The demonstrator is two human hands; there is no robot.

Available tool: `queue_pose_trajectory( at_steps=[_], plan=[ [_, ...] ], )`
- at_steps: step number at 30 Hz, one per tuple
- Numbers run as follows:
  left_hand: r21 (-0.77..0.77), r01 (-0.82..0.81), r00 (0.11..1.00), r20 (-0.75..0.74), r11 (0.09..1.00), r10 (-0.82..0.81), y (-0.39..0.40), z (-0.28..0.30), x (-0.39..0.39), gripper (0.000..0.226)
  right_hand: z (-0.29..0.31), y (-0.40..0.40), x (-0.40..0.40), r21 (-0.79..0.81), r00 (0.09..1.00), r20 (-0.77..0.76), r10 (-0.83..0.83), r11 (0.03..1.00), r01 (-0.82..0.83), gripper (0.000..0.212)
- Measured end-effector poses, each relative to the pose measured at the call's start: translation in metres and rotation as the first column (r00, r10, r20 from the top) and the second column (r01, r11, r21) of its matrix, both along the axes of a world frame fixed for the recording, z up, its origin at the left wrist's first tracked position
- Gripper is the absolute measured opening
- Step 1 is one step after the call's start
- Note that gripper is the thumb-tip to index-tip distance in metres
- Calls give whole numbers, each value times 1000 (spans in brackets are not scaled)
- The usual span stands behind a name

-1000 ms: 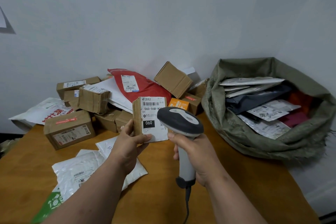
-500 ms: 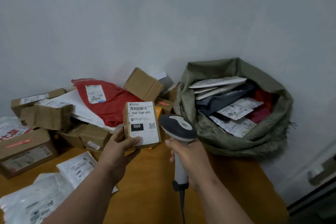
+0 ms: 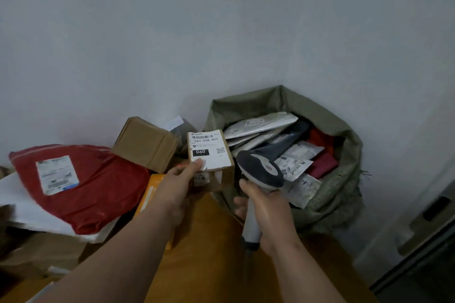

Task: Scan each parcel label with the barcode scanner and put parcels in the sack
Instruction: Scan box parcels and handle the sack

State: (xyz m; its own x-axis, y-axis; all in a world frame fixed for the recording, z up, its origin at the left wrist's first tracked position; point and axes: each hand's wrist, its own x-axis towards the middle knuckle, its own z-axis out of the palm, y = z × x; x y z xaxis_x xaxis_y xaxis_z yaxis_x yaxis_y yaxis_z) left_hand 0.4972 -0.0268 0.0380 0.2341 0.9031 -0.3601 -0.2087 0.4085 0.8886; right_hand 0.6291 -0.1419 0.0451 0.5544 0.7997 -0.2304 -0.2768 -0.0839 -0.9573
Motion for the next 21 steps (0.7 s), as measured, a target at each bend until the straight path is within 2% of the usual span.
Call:
queue_pose_trajectory(
  at_steps=[4,7,10,12,15,17,21],
  plan=[
    [-16,63,998,-13,998,-63,50,18,47,47,3,33,36,43,997,-65,-45,998,47,18],
    [6,30,999,-21,1000,-30,90,36,97,37,7,64,70,68,994,-97,-58,996,65,20],
    [5,67,994,88,998,-67,136,54,152,48,12,95,104,71,992,-110,-68,995,76,14],
    [-12,118,987,109,993,-116,161,57,181,51,11,112,124,54,990,-116,-79,995,86,15],
    [18,130,986,-111,991,-127,178,39,199,28,2,127,143,41,989,-133,-59,997,65,16],
    [66,127,960,-261,990,-106,179,18,194,33,-5,131,148,49,991,-129,-36,998,43,12],
    [111,75,954,-299,991,-39,169,-7,160,11,-11,135,135,53,987,-153,43,998,-35,10]
  ],
)
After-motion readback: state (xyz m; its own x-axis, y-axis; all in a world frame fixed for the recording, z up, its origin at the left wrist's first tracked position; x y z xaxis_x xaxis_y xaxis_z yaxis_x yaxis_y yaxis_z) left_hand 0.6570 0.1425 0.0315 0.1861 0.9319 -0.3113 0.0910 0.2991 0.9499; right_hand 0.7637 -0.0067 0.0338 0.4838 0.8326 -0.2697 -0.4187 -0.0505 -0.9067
